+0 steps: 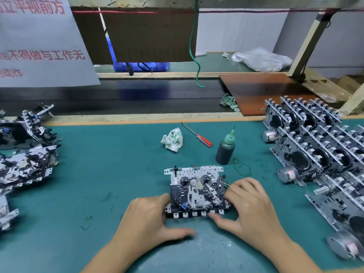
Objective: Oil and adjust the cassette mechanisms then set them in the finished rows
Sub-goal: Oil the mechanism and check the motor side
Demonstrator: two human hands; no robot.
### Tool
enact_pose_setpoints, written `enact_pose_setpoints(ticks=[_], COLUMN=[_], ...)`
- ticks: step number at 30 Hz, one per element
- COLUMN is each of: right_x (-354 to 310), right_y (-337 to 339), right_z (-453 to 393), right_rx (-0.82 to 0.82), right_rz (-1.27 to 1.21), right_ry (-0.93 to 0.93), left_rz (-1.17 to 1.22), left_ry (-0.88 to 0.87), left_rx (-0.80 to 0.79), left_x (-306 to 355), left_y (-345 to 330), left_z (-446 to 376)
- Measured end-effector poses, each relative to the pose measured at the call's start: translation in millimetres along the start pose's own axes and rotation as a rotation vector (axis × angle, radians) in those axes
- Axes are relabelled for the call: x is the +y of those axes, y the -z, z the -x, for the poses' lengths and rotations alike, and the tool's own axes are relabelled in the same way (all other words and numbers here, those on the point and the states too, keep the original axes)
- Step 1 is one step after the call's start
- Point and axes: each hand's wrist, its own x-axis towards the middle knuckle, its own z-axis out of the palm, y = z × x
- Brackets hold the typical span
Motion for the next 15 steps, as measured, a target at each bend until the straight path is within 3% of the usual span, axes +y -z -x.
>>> enact_pose_setpoints(ticks=[3, 7, 15], right_x=[3.6, 2.8, 0.9], right_y=[0.5, 1.7, 0.4], right_z=[0.7, 0.1, 4.3], right_rx=[-0.002, -0.046, -0.03], right_rz=[0.01, -0.097, -0.068], right_ry=[-0.017, 0.014, 0.008], left_rz=[-0.007, -0.076, -0.062], left_ry=[-0.082, -0.04, -0.019], left_rx=[0.012, 0.092, 0.032], left_x=[-1.8, -0.7, 0.3], left_y=[-1.4, -5.6, -3.7], left_z=[3.0, -0.7, -0.3])
